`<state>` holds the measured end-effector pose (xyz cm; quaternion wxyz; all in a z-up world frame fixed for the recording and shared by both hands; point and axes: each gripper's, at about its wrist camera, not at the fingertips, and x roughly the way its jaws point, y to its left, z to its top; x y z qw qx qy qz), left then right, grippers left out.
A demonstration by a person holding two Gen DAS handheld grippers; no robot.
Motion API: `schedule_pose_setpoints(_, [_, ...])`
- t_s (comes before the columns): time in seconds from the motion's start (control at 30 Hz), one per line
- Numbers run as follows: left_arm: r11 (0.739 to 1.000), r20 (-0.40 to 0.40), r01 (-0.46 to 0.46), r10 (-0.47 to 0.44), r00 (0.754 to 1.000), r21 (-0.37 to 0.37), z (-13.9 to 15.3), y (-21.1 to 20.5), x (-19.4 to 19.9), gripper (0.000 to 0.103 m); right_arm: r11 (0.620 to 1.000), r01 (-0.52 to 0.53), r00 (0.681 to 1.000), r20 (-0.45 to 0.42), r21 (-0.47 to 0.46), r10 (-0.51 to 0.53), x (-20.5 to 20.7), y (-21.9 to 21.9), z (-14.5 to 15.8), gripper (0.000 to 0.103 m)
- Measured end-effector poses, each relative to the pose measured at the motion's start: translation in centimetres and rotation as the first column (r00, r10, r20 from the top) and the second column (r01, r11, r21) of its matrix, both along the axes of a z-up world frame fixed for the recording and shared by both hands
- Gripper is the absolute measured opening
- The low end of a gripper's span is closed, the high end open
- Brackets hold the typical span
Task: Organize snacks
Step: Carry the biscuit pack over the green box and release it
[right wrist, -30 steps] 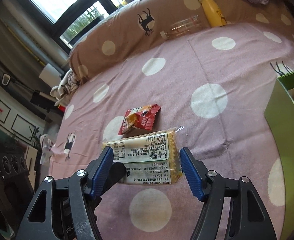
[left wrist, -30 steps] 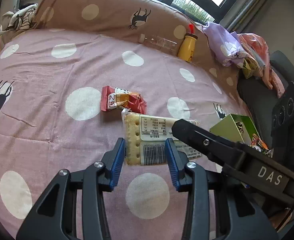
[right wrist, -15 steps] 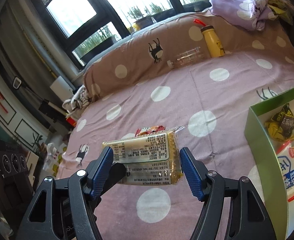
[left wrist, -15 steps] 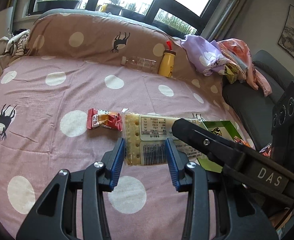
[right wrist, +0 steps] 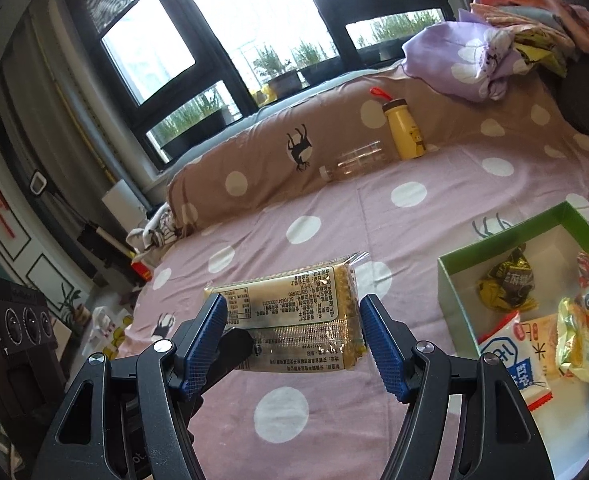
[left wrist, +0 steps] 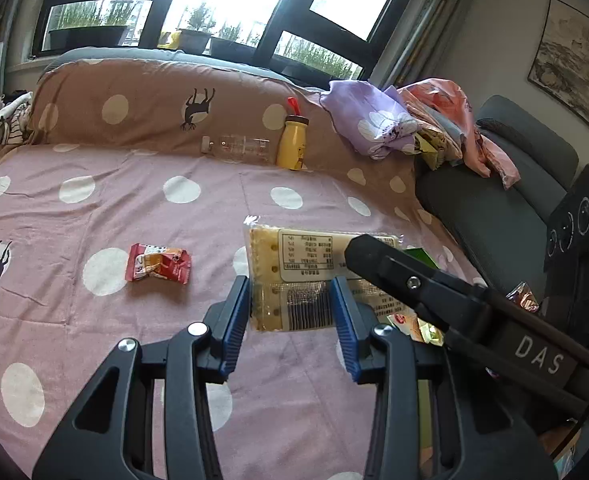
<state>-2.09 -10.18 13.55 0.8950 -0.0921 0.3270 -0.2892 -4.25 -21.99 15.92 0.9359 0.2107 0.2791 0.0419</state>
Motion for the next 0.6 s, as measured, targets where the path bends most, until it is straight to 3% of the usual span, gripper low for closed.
schedule_pose_setpoints(0.2, [0.999, 0.022, 0.052, -0.053, 0.998, 0.01, 0.3, -3.4, -0.1, 0.039, 0.997, 0.066, 0.998, 0.023, 0.028, -0.066, -1.4, -3.4, 0.2, 0.071])
schedule_pose_setpoints(0.6, [0.971, -0.022, 0.233, -0.232, 0.972, 0.05, -0.3, -11.6, -0.1, 0.039, 0.963, 0.256, 0.967, -0.03, 0.079, -0.255, -4.7, -10.4, -0.8, 0.071])
